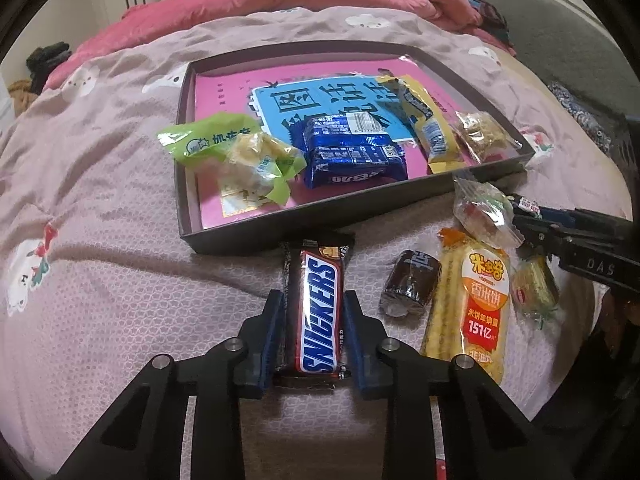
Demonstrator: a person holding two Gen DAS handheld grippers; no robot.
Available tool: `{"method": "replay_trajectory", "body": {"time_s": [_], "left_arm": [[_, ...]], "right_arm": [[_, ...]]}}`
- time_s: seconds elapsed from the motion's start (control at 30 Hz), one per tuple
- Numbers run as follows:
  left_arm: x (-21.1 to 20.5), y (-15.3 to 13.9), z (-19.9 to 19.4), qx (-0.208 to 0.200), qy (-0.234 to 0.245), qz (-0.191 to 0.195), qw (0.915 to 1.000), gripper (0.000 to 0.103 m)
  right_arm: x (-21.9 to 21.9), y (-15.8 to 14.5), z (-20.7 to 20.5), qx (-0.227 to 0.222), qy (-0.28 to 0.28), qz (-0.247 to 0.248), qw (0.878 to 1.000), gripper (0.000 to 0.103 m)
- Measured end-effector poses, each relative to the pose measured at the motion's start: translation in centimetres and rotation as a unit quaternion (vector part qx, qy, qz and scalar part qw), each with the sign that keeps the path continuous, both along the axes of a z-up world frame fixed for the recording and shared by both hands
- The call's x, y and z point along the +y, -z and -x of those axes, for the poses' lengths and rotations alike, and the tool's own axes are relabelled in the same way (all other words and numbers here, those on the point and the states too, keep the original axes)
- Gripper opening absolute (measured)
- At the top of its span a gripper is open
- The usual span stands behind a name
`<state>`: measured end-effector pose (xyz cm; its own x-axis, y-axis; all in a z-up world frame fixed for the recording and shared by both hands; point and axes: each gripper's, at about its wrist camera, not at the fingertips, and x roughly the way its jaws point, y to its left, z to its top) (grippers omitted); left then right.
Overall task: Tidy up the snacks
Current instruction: 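Close the left tool on the Snickers bar while the right tool grips the green pea bag, then carry the Snickers bar over the tray with the left tool while the right tool carries the pea bag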
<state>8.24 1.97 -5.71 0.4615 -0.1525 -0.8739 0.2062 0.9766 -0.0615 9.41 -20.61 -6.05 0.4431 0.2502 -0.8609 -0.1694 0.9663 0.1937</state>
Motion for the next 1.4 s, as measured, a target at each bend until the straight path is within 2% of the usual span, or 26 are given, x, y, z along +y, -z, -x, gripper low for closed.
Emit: {"method": "replay_trajectory", "body": {"time_s": [0.23, 0.47, 1.4], "left_arm": [[0.6, -0.3, 0.1, 0.004, -0.009, 0.022, 0.9997, 0.03], [1.0, -1.4, 0.7, -0.011, -0.015, 0.042, 0.9989, 0.03], [2.8, -5.0, 2.2, -0.076, -0.054, 0.066, 0.9935, 0.03]], "right_arm": [[-0.9, -0.3, 0.2, 0.002, 0.015, -0.031, 0.999, 0.039], [-1.5, -1.3, 0.5, -0.015, 0.025, -0.06, 0.998, 0.039], [-0.8, -5.0, 1.6, -0.108, 0.003, -0.076, 0.991, 0.039]]}}
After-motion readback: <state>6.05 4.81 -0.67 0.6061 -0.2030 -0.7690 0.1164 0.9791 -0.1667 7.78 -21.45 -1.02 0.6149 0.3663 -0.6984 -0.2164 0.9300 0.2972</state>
